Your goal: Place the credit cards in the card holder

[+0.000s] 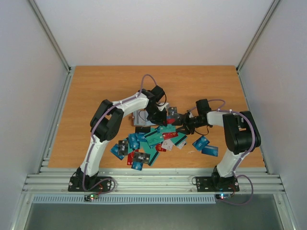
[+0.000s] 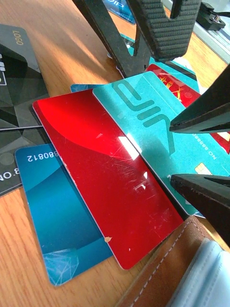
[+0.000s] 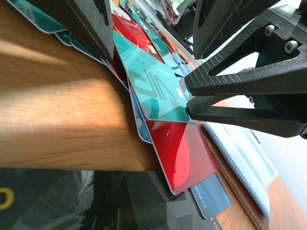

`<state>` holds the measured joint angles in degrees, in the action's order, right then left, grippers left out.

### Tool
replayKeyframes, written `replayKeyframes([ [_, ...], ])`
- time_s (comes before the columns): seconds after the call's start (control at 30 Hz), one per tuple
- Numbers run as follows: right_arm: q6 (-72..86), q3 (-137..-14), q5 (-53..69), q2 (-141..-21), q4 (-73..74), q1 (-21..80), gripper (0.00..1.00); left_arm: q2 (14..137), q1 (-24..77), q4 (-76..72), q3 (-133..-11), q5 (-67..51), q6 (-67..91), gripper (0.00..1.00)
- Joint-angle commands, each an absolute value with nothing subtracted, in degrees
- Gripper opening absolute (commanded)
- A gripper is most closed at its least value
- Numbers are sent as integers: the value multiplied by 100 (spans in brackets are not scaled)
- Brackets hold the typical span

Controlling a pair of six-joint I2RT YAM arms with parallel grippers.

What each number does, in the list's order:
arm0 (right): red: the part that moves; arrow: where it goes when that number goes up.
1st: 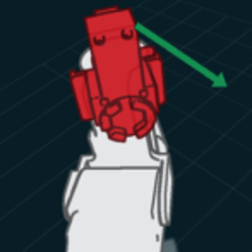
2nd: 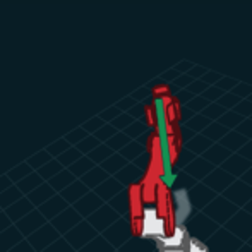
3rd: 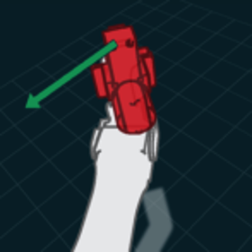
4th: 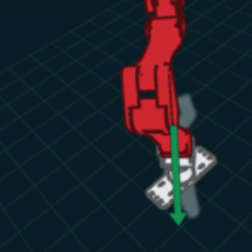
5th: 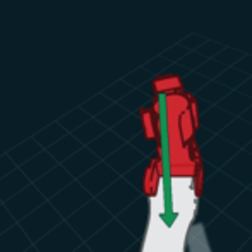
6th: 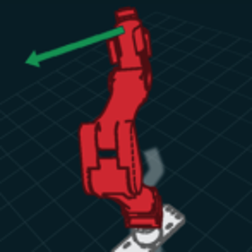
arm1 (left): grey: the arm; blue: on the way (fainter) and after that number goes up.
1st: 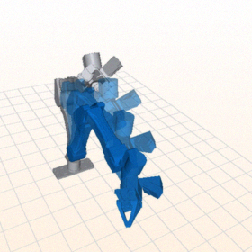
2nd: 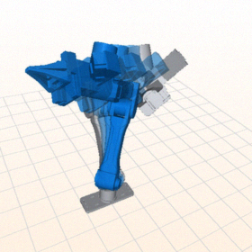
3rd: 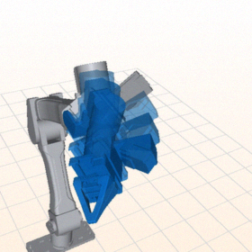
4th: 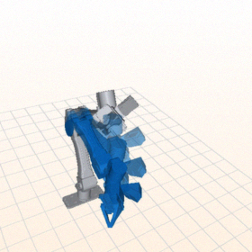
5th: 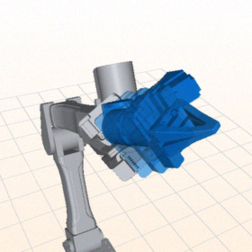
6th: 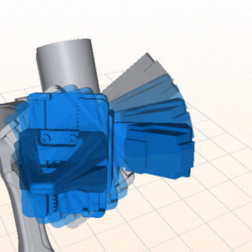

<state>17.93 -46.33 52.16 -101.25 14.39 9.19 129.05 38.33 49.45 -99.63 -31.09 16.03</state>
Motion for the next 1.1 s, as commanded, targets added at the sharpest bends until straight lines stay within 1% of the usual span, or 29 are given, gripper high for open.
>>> replayKeyframes([
  [0.0, 1795, -4567, 5387, -10079, 1367, 974, 47, 13102, 3896, 4936, -9793, -3192, 1636, 27],
  [0.23, 1795, -4525, 5501, -10094, 1200, 1026, 47, 13071, 3898, 4674, -9585, -3336, 1906, 26],
  [0.57, 2010, -4219, 5949, -10280, 184, 1039, 47, 12947, 3905, 4090, -9055, -3638, 2355, 25],
  [0.7, 1870, -4081, 6037, -10266, 35, 1040, 46, 12946, 3896, 3967, -8947, -3711, 2463, 24],
  [0.77, 1871, -3971, 6133, -10313, -302, 1042, 45, 12933, 3900, 3908, -8903, -3751, 2510, 24],
  [0.87, 2006, -3803, 6220, -10456, -775, 1039, 42, 12909, 3902, 3846, -8830, -3804, 2573, 24],
  [0.97, 2304, -3678, 6284, -10632, -1375, 1041, 37, 12883, 3898, 3746, -8744, -3870, 2639, 24],
  [1.07, 2399, -3639, 6264, -10720, -1578, 1045, 32, 12904, 3899, 3680, -8698, -3918, 2686, 23],
])
